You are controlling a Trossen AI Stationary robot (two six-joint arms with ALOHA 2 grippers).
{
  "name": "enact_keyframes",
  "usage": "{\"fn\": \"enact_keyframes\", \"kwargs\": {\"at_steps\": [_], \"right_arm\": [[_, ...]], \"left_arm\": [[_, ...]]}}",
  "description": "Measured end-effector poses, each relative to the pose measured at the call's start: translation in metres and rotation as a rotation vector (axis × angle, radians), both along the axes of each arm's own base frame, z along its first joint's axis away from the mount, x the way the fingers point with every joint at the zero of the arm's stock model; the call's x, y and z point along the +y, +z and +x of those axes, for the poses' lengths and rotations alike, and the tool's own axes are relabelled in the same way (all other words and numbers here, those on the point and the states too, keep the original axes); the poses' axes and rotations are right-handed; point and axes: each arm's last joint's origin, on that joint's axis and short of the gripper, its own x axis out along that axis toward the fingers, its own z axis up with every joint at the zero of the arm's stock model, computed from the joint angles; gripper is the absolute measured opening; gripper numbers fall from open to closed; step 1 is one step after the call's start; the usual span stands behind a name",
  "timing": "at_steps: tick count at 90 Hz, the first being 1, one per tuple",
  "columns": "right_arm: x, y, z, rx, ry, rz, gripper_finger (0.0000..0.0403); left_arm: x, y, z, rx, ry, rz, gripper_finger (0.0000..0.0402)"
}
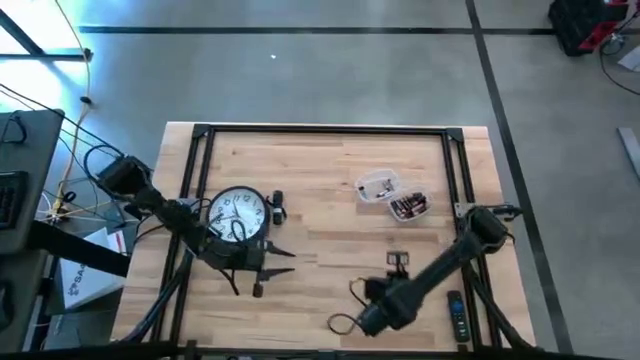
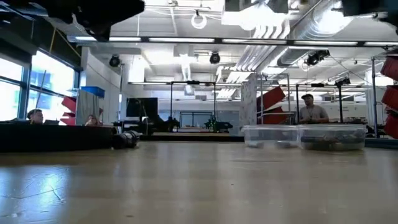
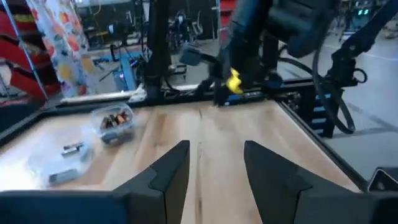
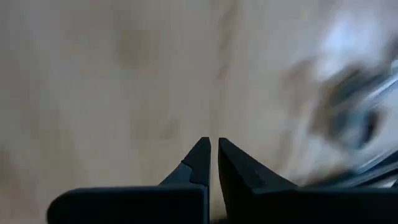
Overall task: Insert battery
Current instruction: Put the black remote control on the table upside down
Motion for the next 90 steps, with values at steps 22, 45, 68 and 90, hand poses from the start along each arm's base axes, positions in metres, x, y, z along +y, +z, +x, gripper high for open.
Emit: {"fn": "enact_keyframes", "kwargs": {"at_steps": [22,45,68,90], "right_arm": [[0.023,-0.021,-0.049,0.235,-0.064,0.104,0.0],[0.041,-0.034,-0.093,0.362,-0.102,0.179,0.0],[0.046,-0.059,-0.115,0.434,-0.116,0.266,0.0],[0.032,-0.073,-0.107,0.418,-0.114,0.27,0.0]], "left_arm": [[-0.031,0.0,0.031,0.006,-0.067,0.004,0.0136],[-0.05,-0.003,0.036,0.06,-0.092,0.003,0.0136],[-0.057,-0.003,0.031,0.062,-0.089,-0.007,0.0136],[-0.058,-0.003,0.029,0.063,-0.064,0.006,0.0136]]}}
